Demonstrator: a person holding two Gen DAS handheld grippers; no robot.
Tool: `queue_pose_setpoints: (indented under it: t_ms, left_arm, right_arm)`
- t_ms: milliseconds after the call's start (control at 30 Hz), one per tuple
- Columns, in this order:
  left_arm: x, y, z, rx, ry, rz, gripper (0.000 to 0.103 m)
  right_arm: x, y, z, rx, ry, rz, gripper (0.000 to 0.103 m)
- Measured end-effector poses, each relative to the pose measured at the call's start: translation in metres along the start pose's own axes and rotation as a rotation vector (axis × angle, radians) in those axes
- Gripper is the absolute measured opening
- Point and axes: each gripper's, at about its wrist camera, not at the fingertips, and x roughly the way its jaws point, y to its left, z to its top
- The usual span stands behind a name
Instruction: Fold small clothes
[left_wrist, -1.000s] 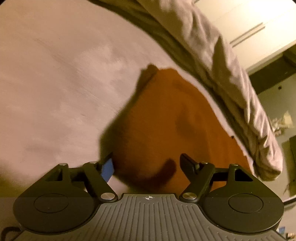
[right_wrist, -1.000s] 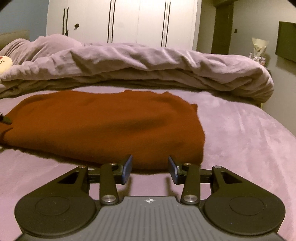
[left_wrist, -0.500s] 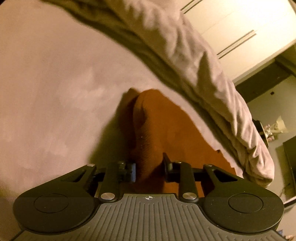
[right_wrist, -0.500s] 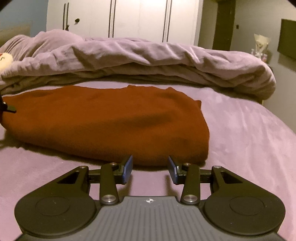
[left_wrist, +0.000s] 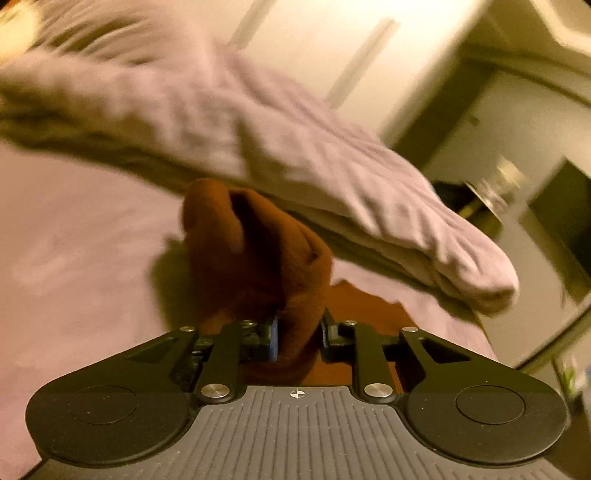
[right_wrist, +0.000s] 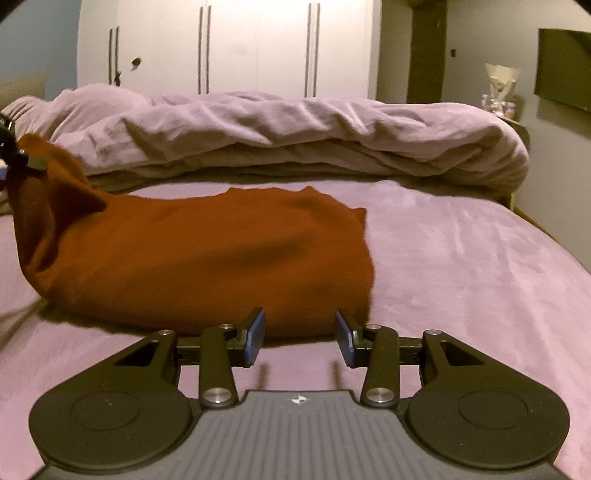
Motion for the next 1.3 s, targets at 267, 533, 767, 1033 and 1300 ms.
queue_pose_setpoints:
  t_ms: [267, 533, 767, 1033, 1300]
  left_arm:
    - [0.064, -0.059, -0.062, 0.180, 0.210, 0.018, 0.023]
    - [-0.026, -0.026, -0.086, 0.110, 0.051, -0.081, 0.069]
    - [-0.043, 0.023, -0.096, 0.090, 0.052, 0.249, 0.070]
    - [-0.044, 0.070, -0.104, 0.033, 0.050, 0.421, 0.085]
    - [-0.042, 0.087, -0.112, -0.004, 0.063, 0.448, 0.091]
  right_arm:
    - [-0.010, -0.015, -0.003, 0.039, -0.006, -0.011, 0.040]
    - [-0.011, -0.023, 0.004, 0.058, -0.014, 0.009, 0.040]
    - [0.007, 0.008, 0.049, 0.164, 0.000, 0.228, 0.057]
    - [0.086, 0.061, 0.096, 0.219, 0.201, 0.401, 0.080]
    - [0.139, 0.086, 0.096, 0.279, 0.286, 0.411, 0.061]
